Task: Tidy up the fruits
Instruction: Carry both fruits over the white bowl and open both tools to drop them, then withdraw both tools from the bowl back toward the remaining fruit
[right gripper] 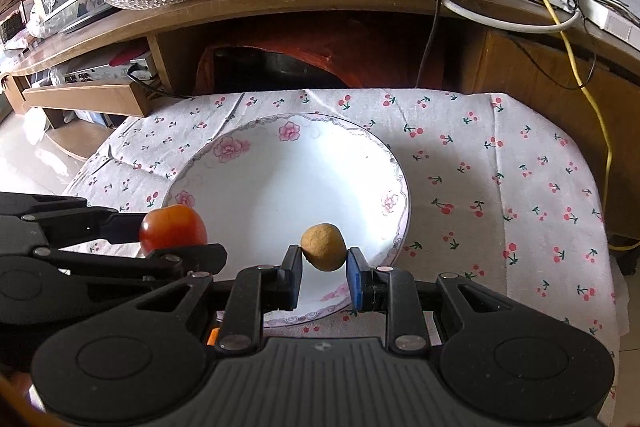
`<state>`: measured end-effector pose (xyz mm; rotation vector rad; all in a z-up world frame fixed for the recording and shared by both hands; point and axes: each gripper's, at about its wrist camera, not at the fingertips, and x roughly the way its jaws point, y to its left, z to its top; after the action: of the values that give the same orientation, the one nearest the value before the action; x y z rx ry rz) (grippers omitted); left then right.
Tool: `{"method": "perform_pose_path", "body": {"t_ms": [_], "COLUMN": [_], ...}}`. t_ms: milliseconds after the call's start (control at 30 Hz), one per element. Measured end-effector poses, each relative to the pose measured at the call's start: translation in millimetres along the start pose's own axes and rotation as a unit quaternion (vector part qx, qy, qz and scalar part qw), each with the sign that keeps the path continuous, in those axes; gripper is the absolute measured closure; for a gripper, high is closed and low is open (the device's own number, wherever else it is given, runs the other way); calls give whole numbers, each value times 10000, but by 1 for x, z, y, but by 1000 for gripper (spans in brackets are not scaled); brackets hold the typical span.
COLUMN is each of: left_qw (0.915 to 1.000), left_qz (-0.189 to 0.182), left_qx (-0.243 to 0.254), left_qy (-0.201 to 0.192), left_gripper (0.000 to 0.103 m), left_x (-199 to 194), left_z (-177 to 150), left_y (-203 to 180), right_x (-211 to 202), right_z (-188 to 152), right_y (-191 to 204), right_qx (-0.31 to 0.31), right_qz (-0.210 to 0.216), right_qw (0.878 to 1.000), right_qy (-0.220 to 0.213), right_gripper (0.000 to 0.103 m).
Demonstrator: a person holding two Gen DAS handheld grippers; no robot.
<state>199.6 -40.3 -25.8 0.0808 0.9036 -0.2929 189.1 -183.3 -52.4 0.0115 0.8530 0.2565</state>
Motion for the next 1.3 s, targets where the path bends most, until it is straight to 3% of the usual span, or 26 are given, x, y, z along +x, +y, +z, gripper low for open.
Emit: {"method": "perform_pose_path", "body": {"t_ms": [433,567,1300], "left_qw": [9999,9998,9997], "left_qz": [100,201,83], "left_qx": [45,23,29], "left_qy": [0,-37,-244], "left_gripper": [50,43,34], "left_x": [0,-1,-20], "left_z": [1,1,1], "left_y": [-2,0,-2], "right_x": [1,1,-23], "right_z": [0,1,0], "right_y": [-2,-3,-3], "right_qx": [106,164,210], "right_qz": [47,46,41], "right_qw": [9999,9999,9995], "right_qy": [-19,-31,-226], "right_gripper": [77,75,73]}}
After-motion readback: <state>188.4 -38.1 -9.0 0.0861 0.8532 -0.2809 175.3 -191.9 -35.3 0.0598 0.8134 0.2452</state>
